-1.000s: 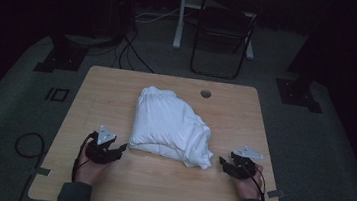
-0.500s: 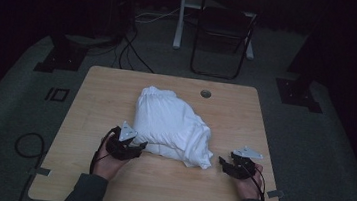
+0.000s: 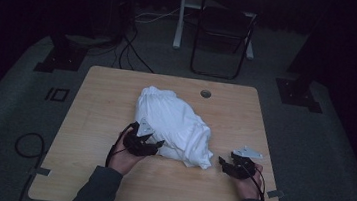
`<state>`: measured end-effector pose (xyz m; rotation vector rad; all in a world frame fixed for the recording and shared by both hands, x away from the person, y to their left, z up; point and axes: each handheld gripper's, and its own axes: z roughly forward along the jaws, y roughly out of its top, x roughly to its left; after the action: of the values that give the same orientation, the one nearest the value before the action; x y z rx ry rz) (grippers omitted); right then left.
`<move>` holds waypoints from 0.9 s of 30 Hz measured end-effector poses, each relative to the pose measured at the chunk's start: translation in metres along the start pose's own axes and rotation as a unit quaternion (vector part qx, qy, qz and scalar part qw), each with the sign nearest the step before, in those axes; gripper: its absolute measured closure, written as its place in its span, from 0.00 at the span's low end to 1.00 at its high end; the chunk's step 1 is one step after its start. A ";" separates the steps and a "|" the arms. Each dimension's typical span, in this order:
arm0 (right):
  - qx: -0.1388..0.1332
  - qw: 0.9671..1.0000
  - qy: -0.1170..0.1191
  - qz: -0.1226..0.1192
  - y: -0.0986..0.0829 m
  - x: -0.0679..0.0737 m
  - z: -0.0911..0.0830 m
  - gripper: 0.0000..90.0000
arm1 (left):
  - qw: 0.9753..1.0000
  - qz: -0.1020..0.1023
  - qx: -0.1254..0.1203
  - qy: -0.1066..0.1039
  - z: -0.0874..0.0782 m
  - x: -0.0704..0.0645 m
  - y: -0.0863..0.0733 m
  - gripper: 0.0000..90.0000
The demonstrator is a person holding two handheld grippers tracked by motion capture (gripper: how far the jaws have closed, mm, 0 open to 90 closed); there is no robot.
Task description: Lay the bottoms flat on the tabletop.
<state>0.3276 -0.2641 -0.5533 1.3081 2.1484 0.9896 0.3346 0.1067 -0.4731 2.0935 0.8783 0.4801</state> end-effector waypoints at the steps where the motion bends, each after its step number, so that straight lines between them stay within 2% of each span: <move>1: 0.000 1.000 0.000 0.000 0.000 0.000 0.000 0.45 | 1.000 0.003 0.002 -0.001 0.002 0.000 0.002 0.49; 15: 0.001 1.000 -0.002 0.001 0.000 0.000 0.000 0.43 | 0.999 0.035 0.012 -0.018 0.025 -0.021 0.027 0.45; 23: 0.002 1.000 -0.003 0.003 0.000 0.000 0.000 0.42 | 0.999 0.028 0.006 -0.046 0.037 -0.038 0.040 0.36; 25: 0.002 1.000 -0.003 0.003 0.000 0.000 0.000 0.42 | 0.999 0.021 0.000 -0.046 0.038 -0.043 0.042 0.32; 27: 0.001 1.000 -0.003 0.002 0.000 0.000 0.001 0.42 | 0.998 0.015 -0.004 -0.054 0.039 -0.047 0.043 0.30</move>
<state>0.3281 -0.2637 -0.5535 1.3152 2.1424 0.9844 0.3438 0.0329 -0.4641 2.1079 0.7813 0.3812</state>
